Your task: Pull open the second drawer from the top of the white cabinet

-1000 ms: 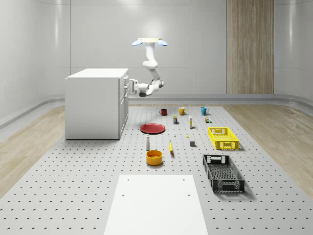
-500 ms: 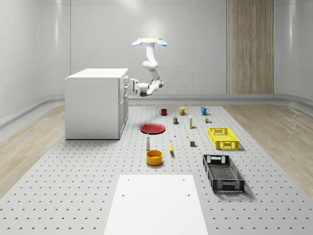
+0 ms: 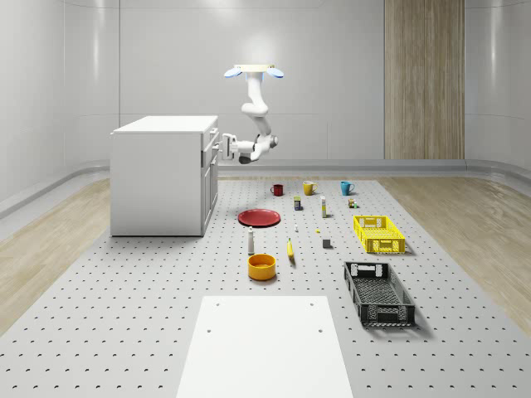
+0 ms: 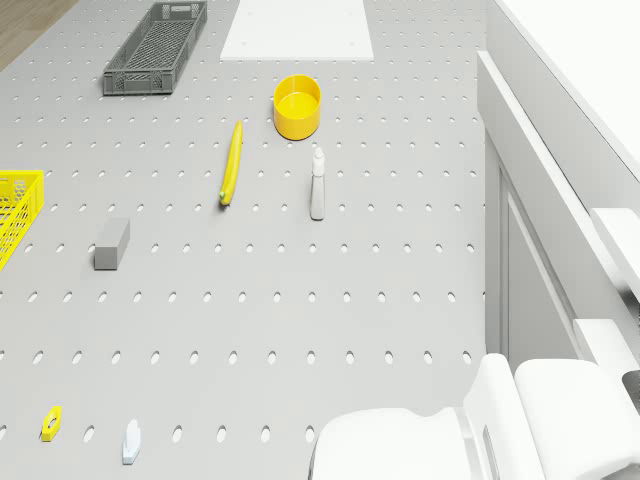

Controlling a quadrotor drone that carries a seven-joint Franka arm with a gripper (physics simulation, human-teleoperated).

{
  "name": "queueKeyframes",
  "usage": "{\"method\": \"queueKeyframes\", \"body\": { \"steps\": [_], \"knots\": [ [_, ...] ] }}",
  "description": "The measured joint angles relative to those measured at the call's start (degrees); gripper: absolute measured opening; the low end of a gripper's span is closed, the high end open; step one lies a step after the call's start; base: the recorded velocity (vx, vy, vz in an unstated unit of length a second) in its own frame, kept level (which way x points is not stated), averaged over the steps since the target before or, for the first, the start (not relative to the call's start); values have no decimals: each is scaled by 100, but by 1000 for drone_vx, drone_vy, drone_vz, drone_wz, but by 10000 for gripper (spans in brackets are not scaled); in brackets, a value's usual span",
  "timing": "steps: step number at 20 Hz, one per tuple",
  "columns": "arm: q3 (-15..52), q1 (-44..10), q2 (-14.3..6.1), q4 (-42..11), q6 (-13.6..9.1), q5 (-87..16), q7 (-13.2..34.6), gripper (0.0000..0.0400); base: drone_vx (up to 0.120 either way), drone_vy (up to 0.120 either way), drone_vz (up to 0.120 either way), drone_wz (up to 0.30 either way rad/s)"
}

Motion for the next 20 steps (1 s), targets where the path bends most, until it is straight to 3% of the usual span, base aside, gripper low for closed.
{"method": "queueKeyframes", "body": {
  "steps": [3,7,18,19,20],
  "knots": [
    [-64,-49,21,-77,-93,52,-386,139,0,0,0,0],
    [-119,-162,-62,-101,-221,-42,-256,115,0,0,0,0],
    [-346,-401,-238,-164,-547,-386,4,126,0,0,0,0],
    [-394,-409,-199,-212,-585,-391,-289,162,0,0,0,0],
    [-508,-400,-125,-294,-622,-645,-653,319,0,0,0,0]
  ]
}}
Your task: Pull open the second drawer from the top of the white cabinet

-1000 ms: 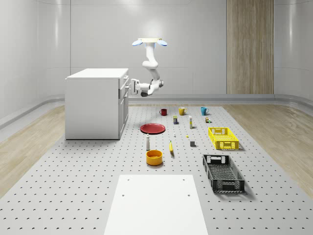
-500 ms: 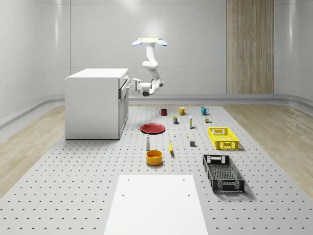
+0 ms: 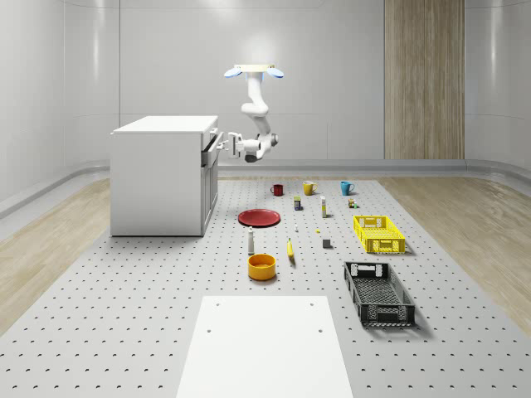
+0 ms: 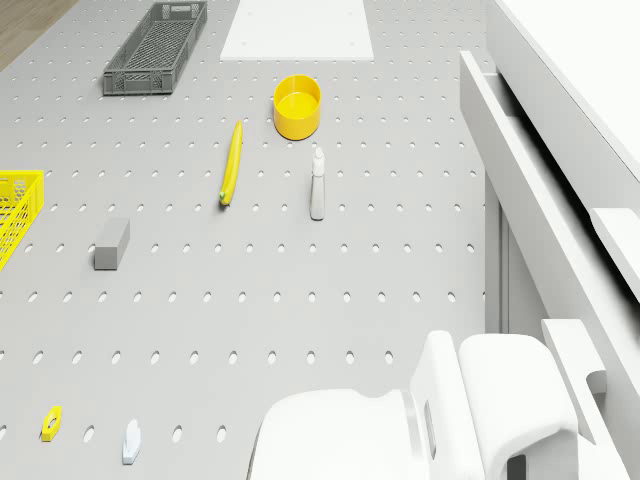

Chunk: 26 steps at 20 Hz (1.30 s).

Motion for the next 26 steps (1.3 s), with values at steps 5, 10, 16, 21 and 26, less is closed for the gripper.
{"method": "queueKeyframes", "body": {
  "steps": [5,10,16,21,26],
  "knots": [
    [-281,108,-242,117,-84,-410,607,193,0,0,0,0],
    [-382,59,-331,100,-155,-351,684,127,0,0,0,0],
    [-645,-40,-609,195,-361,-898,1141,213,0,0,0,0],
    [-1068,-21,-671,170,-559,-1124,1021,147,0,0,0,0],
    [-1461,-41,-698,206,-808,-1381,955,131,0,0,0,0]
  ]
}}
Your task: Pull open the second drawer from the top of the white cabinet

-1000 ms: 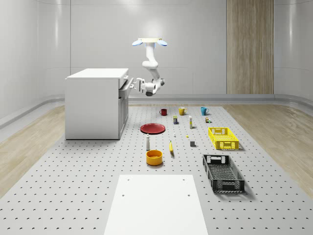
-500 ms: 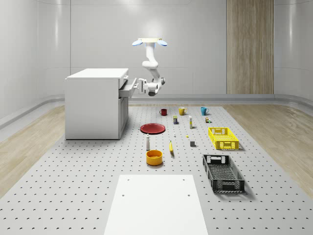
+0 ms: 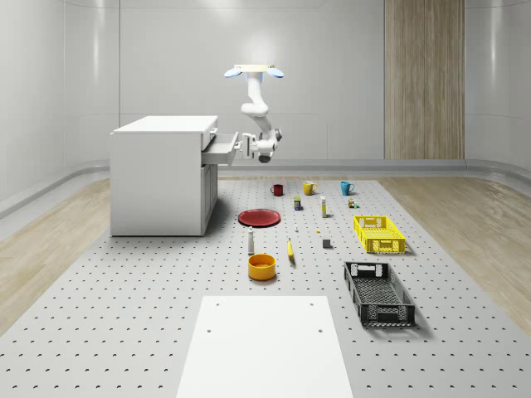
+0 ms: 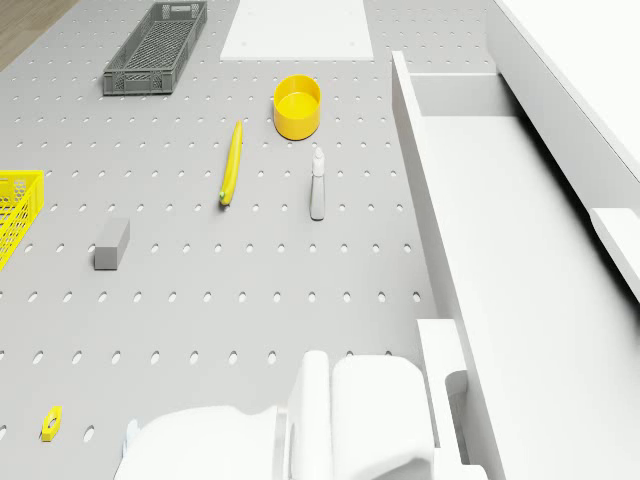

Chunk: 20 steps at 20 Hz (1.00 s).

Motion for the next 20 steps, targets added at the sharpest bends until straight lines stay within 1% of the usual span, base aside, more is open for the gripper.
{"method": "queueKeyframes", "body": {
  "steps": [1,2,4,9,10,11,13,16,20],
  "knots": [
    [-71,-8,10,21,-43,-96,146,178,0,0,0,0],
    [-134,35,-98,80,-45,-197,342,161,0,0,0,0],
    [-293,57,-127,122,-130,-303,309,139,0,0,0,0],
    [-557,122,-173,201,-248,-499,261,128,0,0,0,0],
    [-609,127,-158,193,-260,-527,77,152,0,0,0,0],
    [-656,125,-132,206,-302,-563,237,194,0,0,0,0],
    [-695,178,-190,230,-281,-605,319,236,0,0,0,0],
    [-737,231,-236,238,-254,-633,309,270,0,0,0,0],
    [-781,299,-289,239,-208,-670,312,289,0,110,0,0]
  ]
}}
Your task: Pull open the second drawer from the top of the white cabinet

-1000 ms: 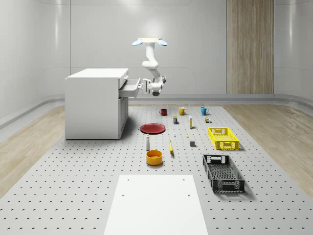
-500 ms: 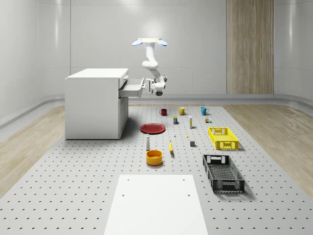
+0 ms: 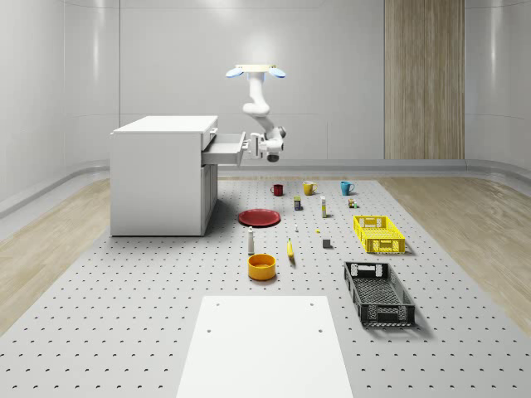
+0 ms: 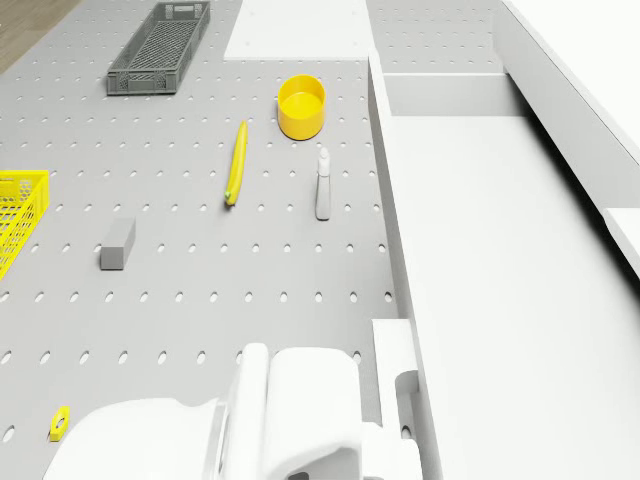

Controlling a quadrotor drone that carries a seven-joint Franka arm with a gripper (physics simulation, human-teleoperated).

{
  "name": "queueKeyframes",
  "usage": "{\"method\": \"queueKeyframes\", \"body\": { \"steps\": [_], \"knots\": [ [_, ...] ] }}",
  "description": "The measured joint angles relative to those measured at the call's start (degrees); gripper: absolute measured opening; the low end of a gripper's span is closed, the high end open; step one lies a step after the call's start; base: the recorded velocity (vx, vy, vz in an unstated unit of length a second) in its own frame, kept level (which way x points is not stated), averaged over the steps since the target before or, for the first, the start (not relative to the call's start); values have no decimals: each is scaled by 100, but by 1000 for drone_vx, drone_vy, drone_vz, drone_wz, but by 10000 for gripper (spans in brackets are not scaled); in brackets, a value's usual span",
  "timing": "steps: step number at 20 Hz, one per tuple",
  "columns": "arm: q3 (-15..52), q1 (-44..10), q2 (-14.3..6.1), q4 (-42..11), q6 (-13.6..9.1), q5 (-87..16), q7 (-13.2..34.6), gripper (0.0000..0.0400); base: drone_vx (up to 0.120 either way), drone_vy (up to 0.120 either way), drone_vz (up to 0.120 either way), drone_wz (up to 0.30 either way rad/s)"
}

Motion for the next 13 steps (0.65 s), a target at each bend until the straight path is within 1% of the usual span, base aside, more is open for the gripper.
{"method": "queueKeyframes", "body": {
  "steps": [9,10,13],
  "knots": [
    [-75,139,-107,-10,110,-84,38,299,0,120,0,0],
    [-82,153,-119,-12,122,-93,44,299,0,80,0,0],
    [-99,186,-144,-15,150,-114,57,299,0,0,0,0]
  ]
}}
